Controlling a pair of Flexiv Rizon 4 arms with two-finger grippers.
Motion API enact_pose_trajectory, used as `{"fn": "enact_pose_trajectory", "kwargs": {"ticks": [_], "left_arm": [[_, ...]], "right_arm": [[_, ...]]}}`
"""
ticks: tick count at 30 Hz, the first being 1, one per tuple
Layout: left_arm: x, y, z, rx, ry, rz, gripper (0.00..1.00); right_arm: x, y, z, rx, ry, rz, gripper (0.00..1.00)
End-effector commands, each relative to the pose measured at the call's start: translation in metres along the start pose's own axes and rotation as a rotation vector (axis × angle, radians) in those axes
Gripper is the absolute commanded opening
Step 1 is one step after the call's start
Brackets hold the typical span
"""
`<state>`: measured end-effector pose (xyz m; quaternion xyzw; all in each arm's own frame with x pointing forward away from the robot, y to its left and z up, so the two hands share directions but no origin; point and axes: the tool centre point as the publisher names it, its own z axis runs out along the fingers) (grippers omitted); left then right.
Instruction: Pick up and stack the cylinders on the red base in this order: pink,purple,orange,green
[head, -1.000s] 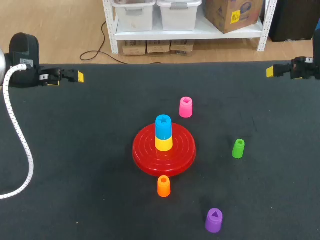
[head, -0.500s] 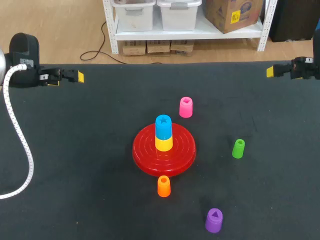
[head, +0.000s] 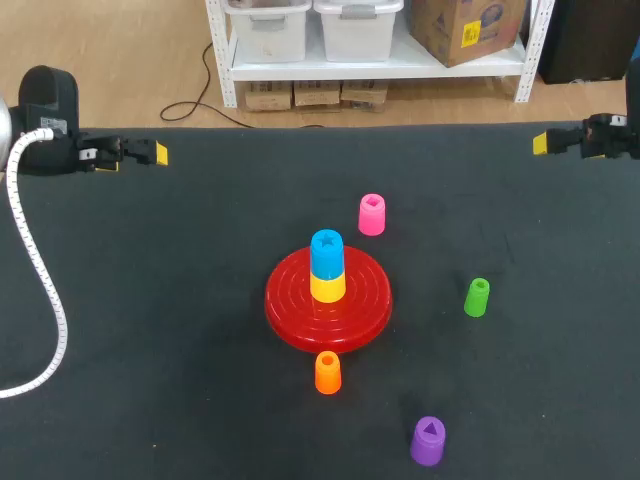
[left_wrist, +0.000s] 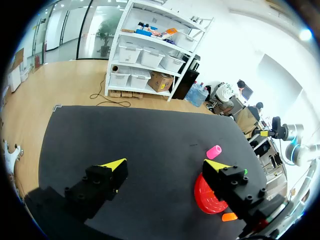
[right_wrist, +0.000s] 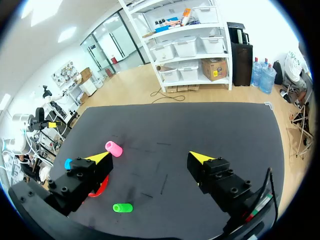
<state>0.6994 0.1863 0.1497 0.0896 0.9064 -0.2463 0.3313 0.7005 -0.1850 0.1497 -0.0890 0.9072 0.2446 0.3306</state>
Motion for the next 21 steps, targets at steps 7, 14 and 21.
{"fn": "enact_pose_trajectory", "kwargs": {"ticks": [7,14,21], "left_arm": [[-0.001,-0.001,0.0,-0.006,0.004,-0.001,1.0],[0.01,-0.026,-0.028,0.09,0.008,0.19,1.0],[0.024,-0.053,-0.074,0.295,0.025,0.404,1.0]], "right_arm": [[0.0,0.0,0.0,0.0,0.0,0.0,1.0],[0.0,0.0,0.0,0.0,0.0,0.0,1.0],[0.0,0.0,0.0,0.0,0.0,0.0,1.0]]}}
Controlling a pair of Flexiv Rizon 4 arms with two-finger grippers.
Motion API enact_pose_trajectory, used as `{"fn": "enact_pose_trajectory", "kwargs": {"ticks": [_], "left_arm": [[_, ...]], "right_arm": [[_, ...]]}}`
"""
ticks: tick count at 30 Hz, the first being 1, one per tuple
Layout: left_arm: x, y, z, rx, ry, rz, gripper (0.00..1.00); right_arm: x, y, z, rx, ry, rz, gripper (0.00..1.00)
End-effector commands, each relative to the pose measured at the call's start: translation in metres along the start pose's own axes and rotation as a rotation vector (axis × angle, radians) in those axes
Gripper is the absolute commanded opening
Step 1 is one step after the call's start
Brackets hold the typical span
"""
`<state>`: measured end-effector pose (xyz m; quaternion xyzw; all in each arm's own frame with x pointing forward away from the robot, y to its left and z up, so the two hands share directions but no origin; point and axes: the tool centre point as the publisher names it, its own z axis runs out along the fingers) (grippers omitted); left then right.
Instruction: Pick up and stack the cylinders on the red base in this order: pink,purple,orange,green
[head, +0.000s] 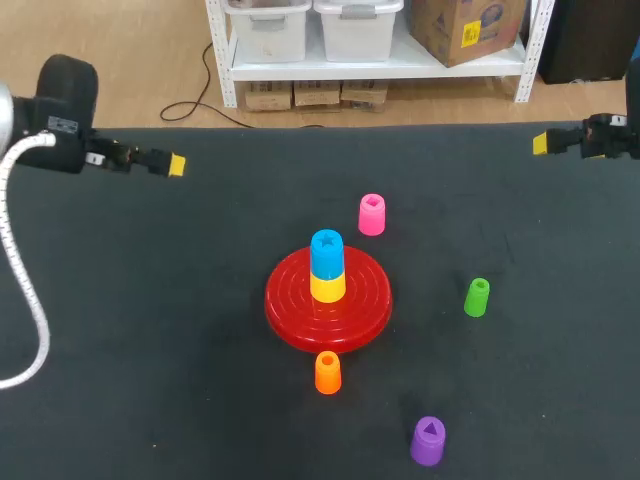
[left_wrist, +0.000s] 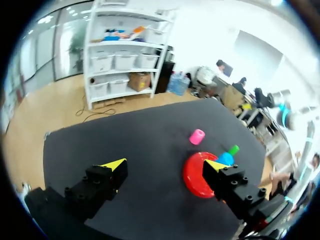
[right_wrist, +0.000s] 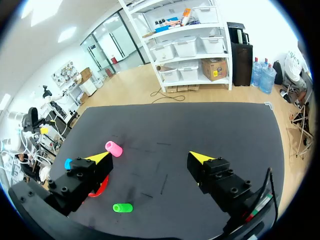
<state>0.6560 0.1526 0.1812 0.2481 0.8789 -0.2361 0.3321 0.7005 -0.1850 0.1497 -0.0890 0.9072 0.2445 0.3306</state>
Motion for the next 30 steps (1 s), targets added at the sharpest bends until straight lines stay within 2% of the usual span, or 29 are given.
{"fn": "enact_pose_trajectory", "kwargs": {"ticks": [1,4,8,12,15,18,21,25,30], "left_arm": [[0.016,-0.01,-0.049,0.205,-0.056,0.136,1.0],[0.025,-0.024,-0.058,0.275,-0.042,0.197,1.0],[0.036,-0.045,-0.065,0.317,-0.005,0.293,1.0],[0.046,-0.063,-0.066,0.325,0.034,0.398,1.0],[0.058,-0.074,-0.059,0.286,0.096,0.484,1.0],[0.066,-0.078,-0.049,0.29,0.086,0.489,1.0],[0.072,-0.078,-0.035,0.24,0.136,0.49,1.0],[0.074,-0.079,-0.019,0.236,0.093,0.457,1.0],[0.069,-0.09,-0.003,0.289,0.08,0.497,1.0]], "right_arm": [[0.0,0.0,0.0,0.0,0.0,0.0,1.0],[0.0,0.0,0.0,0.0,0.0,0.0,1.0],[0.0,0.0,0.0,0.0,0.0,0.0,1.0],[0.0,0.0,0.0,0.0,0.0,0.0,1.0],[0.0,0.0,0.0,0.0,0.0,0.0,1.0],[0.0,0.0,0.0,0.0,0.0,0.0,1.0],[0.0,0.0,0.0,0.0,0.0,0.0,1.0],[0.0,0.0,0.0,0.0,0.0,0.0,1.0],[0.0,0.0,0.0,0.0,0.0,0.0,1.0]]}}
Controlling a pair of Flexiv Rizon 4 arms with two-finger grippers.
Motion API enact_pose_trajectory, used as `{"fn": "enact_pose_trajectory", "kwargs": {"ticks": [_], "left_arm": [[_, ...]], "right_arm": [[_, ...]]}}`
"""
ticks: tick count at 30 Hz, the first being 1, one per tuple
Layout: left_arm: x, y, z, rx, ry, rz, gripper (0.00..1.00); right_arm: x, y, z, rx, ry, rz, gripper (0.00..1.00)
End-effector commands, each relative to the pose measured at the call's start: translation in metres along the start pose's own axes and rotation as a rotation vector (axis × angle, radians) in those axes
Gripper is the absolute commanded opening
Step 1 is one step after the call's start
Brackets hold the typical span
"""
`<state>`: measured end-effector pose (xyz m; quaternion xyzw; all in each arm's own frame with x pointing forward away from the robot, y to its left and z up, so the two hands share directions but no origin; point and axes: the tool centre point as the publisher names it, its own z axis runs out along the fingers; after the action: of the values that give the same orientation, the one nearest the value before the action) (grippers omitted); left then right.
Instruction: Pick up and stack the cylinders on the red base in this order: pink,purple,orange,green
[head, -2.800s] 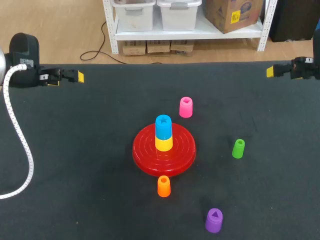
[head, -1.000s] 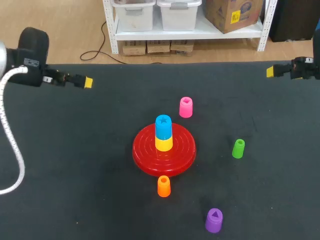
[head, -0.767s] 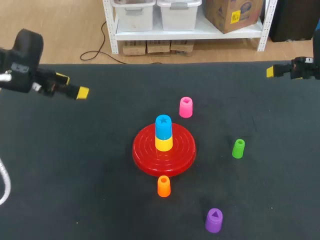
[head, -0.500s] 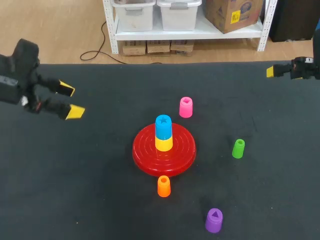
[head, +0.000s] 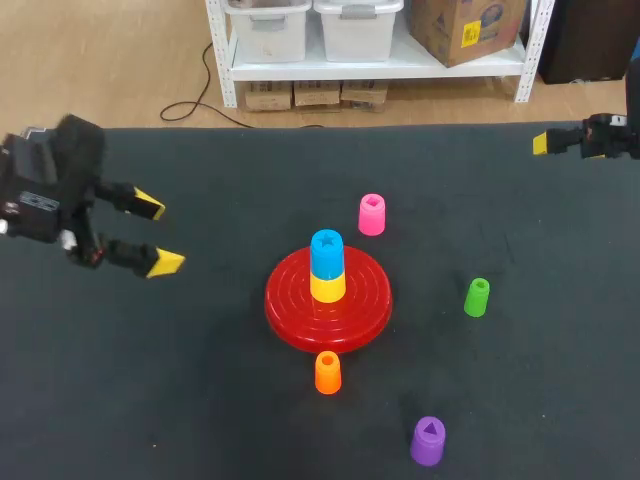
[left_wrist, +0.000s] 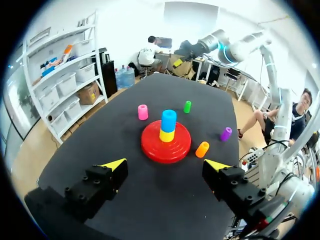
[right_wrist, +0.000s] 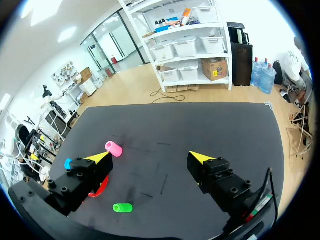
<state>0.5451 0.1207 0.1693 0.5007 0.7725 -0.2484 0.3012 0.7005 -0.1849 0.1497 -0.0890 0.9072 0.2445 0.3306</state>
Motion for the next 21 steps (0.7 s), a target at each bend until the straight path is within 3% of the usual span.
{"fn": "enact_pose_trajectory", "kwargs": {"ticks": [1,8,21], "left_arm": [[-0.008,0.004,0.025,0.038,-0.019,0.037,1.0],[-0.016,-0.004,0.049,0.103,-0.014,0.123,1.0],[-0.003,-0.007,0.079,0.144,0.056,0.181,1.0]], "right_arm": [[0.0,0.0,0.0,0.0,0.0,0.0,1.0],[0.0,0.0,0.0,0.0,0.0,0.0,1.0],[0.0,0.0,0.0,0.0,0.0,0.0,1.0]]}}
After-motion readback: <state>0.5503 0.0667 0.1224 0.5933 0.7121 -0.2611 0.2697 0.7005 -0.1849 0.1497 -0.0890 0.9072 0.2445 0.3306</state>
